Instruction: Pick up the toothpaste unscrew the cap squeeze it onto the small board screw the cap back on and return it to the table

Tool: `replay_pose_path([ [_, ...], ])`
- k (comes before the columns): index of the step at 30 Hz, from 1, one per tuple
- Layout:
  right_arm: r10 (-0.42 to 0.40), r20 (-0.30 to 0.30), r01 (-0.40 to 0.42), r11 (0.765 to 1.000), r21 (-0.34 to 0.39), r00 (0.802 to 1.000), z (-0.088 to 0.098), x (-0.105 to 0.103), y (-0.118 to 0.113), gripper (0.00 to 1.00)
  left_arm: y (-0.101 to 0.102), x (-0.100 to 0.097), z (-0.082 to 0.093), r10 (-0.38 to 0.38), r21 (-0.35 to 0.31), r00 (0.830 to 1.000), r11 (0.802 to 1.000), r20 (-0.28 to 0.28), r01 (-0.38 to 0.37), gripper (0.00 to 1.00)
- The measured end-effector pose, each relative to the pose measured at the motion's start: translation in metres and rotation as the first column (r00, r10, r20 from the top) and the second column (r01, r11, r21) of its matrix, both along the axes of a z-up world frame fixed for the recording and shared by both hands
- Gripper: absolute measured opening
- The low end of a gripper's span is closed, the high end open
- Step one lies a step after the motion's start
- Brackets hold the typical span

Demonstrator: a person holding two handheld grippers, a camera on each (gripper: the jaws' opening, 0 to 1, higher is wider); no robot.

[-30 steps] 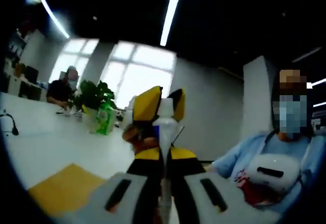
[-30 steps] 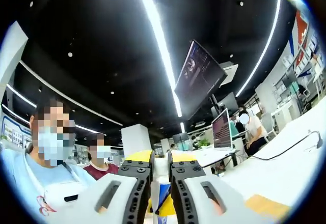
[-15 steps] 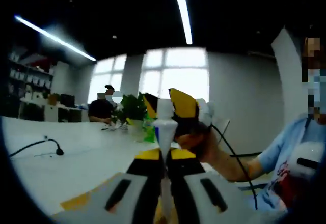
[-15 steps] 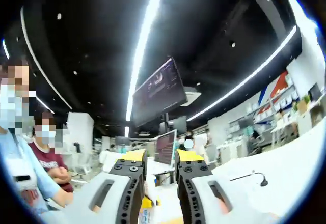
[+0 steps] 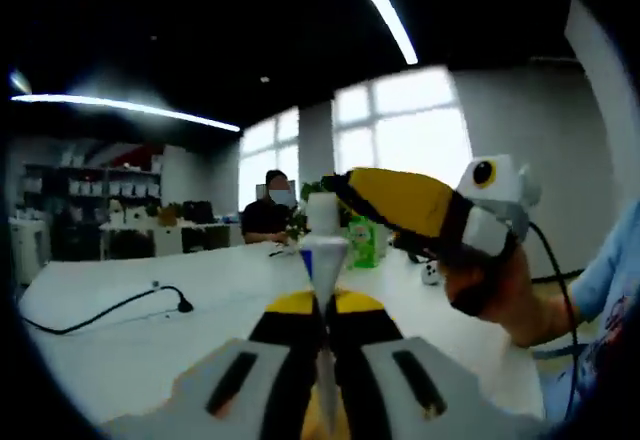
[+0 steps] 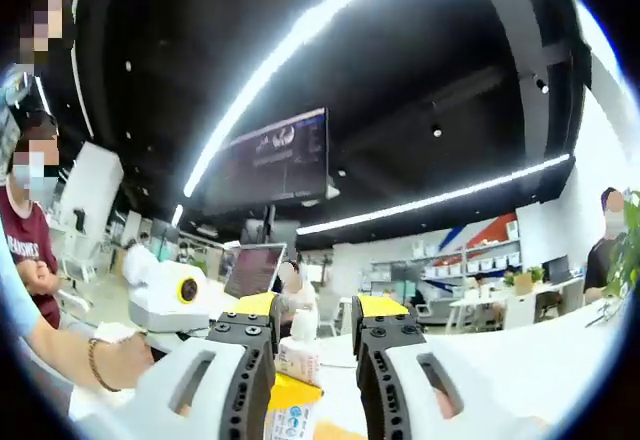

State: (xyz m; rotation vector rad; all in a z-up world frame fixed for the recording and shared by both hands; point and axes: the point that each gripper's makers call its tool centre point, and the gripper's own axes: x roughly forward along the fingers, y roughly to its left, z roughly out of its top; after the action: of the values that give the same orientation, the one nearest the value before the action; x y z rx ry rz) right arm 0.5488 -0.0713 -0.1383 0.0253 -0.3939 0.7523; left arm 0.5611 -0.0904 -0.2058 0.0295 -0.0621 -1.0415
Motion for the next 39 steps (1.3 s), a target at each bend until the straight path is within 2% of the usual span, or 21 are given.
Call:
replay_pose_path([
  [4,0.017,-0.019,-0.017,1.0,-0.006,1.0,0.0,-0.004,0.004,0.24,-0.005,-0.007,0.005,0.024,-0.021,0.999,1.0,0.025,-0.023,0.02],
  [5,0.069,0.001,-0.069,0.998,0.013,0.998,0.004,-0.011,0.01,0.24,-0.005,-0.009,0.007,0.027,-0.033,0.999,0.999,0.026,-0.026,0.02],
  [8,0.052,-0.02,-0.051,0.998,0.02,0.998,0.002,-0.006,0.008,0.24,-0.005,-0.01,0.009,0.023,-0.047,0.999,0.999,0.025,-0.022,0.02],
  [14,0.047,-0.024,-0.046,0.998,0.034,0.999,0.001,-0.005,0.005,0.1,-0.009,-0.01,0.004,0.007,-0.036,1.0,0.999,0.013,-0.006,0.02],
  [17,0.023,-0.049,-0.022,1.0,0.022,0.999,-0.004,-0.001,0.003,0.1,-0.011,-0.009,-0.001,0.01,-0.012,1.0,1.0,0.019,-0.01,0.02],
  [20,0.035,-0.043,-0.034,0.999,0.021,0.998,-0.004,-0.002,0.003,0.09,-0.009,-0.008,0.0,0.002,-0.02,1.0,1.0,0.013,-0.002,0.02],
  [29,0.062,-0.003,-0.062,0.998,0.014,0.998,0.001,-0.012,0.003,0.09,-0.01,-0.017,0.004,-0.062,-0.029,0.998,0.998,0.023,0.063,0.02],
  [32,0.081,0.021,-0.081,0.996,-0.029,0.996,0.001,-0.016,0.006,0.09,-0.008,-0.021,0.005,-0.115,-0.018,0.993,0.993,0.019,0.116,0.02],
  [34,0.108,0.031,-0.107,0.994,-0.029,0.994,0.003,-0.021,0.007,0.08,-0.006,-0.023,0.008,-0.149,-0.019,0.989,0.989,0.023,0.149,0.02],
  [37,0.168,0.01,-0.168,0.986,-0.002,0.986,0.005,-0.024,0.009,0.08,-0.007,-0.028,0.008,-0.202,-0.022,0.979,0.979,0.012,0.202,0.02],
  [39,0.218,-0.018,-0.218,0.976,0.026,0.976,0.004,-0.026,0.009,0.08,-0.008,-0.034,0.008,-0.258,-0.037,0.966,0.966,-0.018,0.257,0.02],
])
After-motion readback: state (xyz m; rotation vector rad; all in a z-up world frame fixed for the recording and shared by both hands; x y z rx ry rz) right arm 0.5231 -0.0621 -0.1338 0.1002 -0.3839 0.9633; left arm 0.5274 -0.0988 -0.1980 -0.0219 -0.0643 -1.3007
